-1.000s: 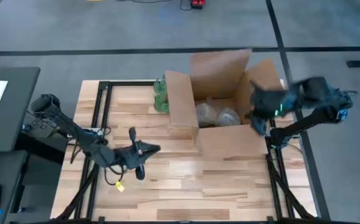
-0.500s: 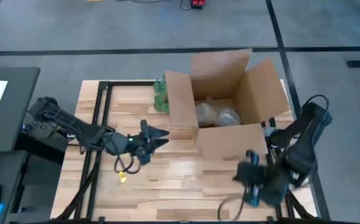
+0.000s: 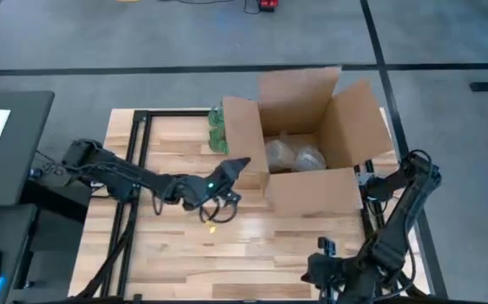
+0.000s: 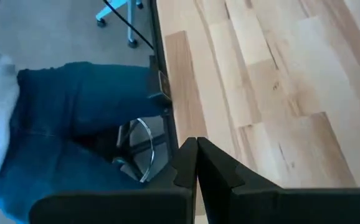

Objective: Wrap mug
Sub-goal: Move the box to the center

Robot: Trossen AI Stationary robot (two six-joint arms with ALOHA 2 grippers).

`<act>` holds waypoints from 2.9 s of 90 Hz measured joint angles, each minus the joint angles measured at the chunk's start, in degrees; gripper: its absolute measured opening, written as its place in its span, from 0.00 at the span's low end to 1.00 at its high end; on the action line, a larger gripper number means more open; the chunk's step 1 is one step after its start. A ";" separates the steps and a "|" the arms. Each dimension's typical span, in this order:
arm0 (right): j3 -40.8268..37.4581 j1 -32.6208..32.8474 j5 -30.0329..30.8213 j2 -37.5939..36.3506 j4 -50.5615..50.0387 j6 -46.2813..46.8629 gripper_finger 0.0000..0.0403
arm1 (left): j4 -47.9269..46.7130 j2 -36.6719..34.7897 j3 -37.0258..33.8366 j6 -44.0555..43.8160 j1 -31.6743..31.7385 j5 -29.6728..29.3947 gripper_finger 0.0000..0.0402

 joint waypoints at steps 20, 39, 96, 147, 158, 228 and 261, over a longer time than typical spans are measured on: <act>0.00 -0.02 1.64 -0.02 -0.03 -0.01 0.00 | 11.25 3.51 0.79 6.50 1.01 -4.15 0.39; 0.02 -0.02 2.64 -0.02 0.18 -0.07 0.00 | 11.77 3.20 0.73 5.98 -1.78 -7.30 0.05; 0.02 1.05 10.49 -0.42 33.41 -42.41 0.00 | 10.69 2.40 -2.34 -2.14 -11.08 -10.57 0.00; 1.97 5.82 29.87 -4.33 29.21 -43.24 0.00 | 5.97 -16.78 -17.01 -7.72 -13.94 -12.99 0.00; 1.97 5.84 29.87 -5.08 29.21 -42.30 0.00 | 1.16 -18.36 -17.01 -9.48 -16.08 -13.23 0.00; 1.93 5.42 -0.50 -6.95 -37.84 40.95 0.00 | -13.92 -18.76 -16.58 -32.85 -19.52 -18.70 0.00; 1.28 2.86 18.90 -6.80 -39.48 40.07 0.00 | -1.22 -18.68 -16.48 -33.52 -23.66 -14.64 0.15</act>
